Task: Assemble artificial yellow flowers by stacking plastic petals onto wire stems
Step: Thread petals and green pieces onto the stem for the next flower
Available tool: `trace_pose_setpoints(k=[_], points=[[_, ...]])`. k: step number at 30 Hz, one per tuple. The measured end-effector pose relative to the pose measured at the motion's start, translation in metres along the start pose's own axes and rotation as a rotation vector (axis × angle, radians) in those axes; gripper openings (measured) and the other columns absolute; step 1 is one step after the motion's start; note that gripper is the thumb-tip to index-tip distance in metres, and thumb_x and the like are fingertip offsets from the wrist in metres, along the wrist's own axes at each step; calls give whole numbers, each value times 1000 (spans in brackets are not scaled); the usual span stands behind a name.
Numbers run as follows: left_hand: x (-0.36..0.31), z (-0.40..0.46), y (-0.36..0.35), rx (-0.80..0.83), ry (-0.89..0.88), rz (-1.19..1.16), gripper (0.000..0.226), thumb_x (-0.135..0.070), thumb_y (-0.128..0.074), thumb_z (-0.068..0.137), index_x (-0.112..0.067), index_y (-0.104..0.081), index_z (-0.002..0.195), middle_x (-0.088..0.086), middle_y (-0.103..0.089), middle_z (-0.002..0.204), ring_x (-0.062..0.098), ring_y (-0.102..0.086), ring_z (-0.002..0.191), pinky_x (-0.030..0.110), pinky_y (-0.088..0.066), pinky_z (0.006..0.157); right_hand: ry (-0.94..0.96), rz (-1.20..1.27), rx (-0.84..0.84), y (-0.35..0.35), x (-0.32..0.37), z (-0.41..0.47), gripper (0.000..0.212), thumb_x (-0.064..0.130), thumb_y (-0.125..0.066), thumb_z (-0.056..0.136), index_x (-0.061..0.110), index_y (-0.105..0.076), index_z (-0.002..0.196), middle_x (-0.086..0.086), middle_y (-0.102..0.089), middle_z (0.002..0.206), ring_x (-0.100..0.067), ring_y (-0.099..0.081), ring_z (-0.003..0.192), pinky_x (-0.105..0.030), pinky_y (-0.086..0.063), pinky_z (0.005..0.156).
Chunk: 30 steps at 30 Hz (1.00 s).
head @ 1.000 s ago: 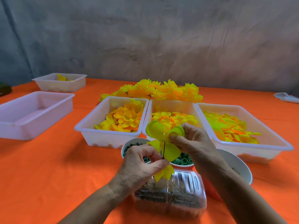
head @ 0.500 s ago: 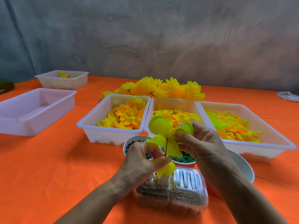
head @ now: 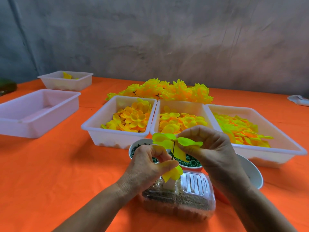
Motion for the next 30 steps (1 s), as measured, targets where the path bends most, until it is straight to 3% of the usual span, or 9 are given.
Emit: trace_pose_setpoints(k=[5,10,17,21,26,28,30], points=[[2,0,-1,13,37,-47,12,-33,-77,64,-30,-68,56,-9,-67,63,9,-62,64,32,-50,66,214,-290,-33,1,9,-4,15,5,-74,72,18,-73,78,4,-74,80,-12,-70,78,-25,-54,69],[0,0,1,16,-19,11,27,-18,-82,70,-38,-67,59,-16,-65,61,2,-58,59,20,-44,63,375,-474,-15,-6,17,-8,8,5,-72,71,11,-71,76,4,-72,87,-4,-68,85,-21,-54,73],[2,-2,3,67,81,-135,10,-27,-83,64,-30,-73,65,-13,-69,68,3,-64,64,17,-47,62,364,-460,13,-5,16,-6,4,7,-71,74,10,-70,76,-2,-69,89,-7,-66,85,-20,-52,73],[-2,-5,4,152,98,-201,14,-24,-79,64,-30,-77,76,-9,-74,78,5,-67,73,19,-50,70,313,-409,43,-3,10,-6,7,9,-71,73,14,-69,77,-1,-69,85,-10,-67,82,-26,-54,72],[-9,-5,13,131,99,-217,28,-23,-76,66,-11,-77,91,10,-74,95,16,-69,87,28,-55,78,285,-384,54,-2,6,-5,10,9,-72,72,17,-69,77,1,-70,83,-10,-67,81,-23,-52,73],[-10,-7,18,98,111,-241,30,-21,-73,70,-3,-74,95,15,-73,95,16,-68,84,24,-54,73,282,-377,61,-1,6,-5,9,8,-72,72,15,-69,78,0,-71,83,-10,-67,81,-22,-52,74],[-11,-8,24,24,157,-296,16,-9,-67,79,-2,-72,92,10,-74,87,12,-67,76,17,-51,65,269,-362,66,0,5,-4,10,7,-72,71,14,-70,78,-1,-71,84,-11,-68,82,-22,-52,75]])
Point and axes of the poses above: each hand's wrist, its own z-axis towards the middle knuckle, its own y-axis out of the back of the hand, x = y × z, the point moved 6 cm from there along z, towards the middle knuckle
